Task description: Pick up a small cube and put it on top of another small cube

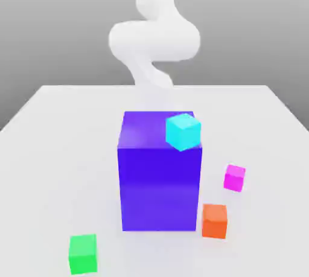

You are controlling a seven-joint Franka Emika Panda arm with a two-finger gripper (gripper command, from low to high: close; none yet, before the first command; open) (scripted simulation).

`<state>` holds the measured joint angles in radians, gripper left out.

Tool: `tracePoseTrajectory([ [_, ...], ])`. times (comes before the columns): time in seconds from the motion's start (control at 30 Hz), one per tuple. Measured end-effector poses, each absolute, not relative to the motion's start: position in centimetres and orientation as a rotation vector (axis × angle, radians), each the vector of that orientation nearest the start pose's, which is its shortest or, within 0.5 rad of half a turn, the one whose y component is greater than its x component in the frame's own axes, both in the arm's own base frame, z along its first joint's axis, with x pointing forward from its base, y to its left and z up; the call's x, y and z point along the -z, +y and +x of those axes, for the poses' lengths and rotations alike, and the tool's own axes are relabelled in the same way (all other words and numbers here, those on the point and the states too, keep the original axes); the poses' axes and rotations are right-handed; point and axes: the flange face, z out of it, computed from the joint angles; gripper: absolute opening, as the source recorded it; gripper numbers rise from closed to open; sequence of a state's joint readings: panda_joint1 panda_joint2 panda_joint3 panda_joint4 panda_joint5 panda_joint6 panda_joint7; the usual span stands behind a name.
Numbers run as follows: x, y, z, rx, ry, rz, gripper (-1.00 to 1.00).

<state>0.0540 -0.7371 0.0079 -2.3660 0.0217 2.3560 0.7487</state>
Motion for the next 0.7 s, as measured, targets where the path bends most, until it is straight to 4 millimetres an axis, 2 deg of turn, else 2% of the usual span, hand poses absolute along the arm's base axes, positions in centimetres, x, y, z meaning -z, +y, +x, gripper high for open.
tracePoseTrajectory([
  [0.07,-61.2,5.1,39.1,0.84,0.804,-2.613,0.0],
  [0.13,-56.5,7.7,40.1,0.754,0.692,-2.686,0.0],
  [0.2,-52.0,10.4,40.3,0.672,0.577,-2.754,0.0],
  [0.3,-45.2,14.2,39.5,0.551,0.395,-2.844,0.0],
  [0.4,-38.7,17.5,37.3,0.431,0.203,-2.923,0.0],
  [0.5,-32.6,20.0,34.0,0.313,0.001,-2.987,0.0],
  [0.6,-27.1,21.5,29.8,0.196,-0.209,-3.038,0.0],
  [0.7,-22.2,21.9,25.0,0.08,-0.426,-3.073,0.0],
])
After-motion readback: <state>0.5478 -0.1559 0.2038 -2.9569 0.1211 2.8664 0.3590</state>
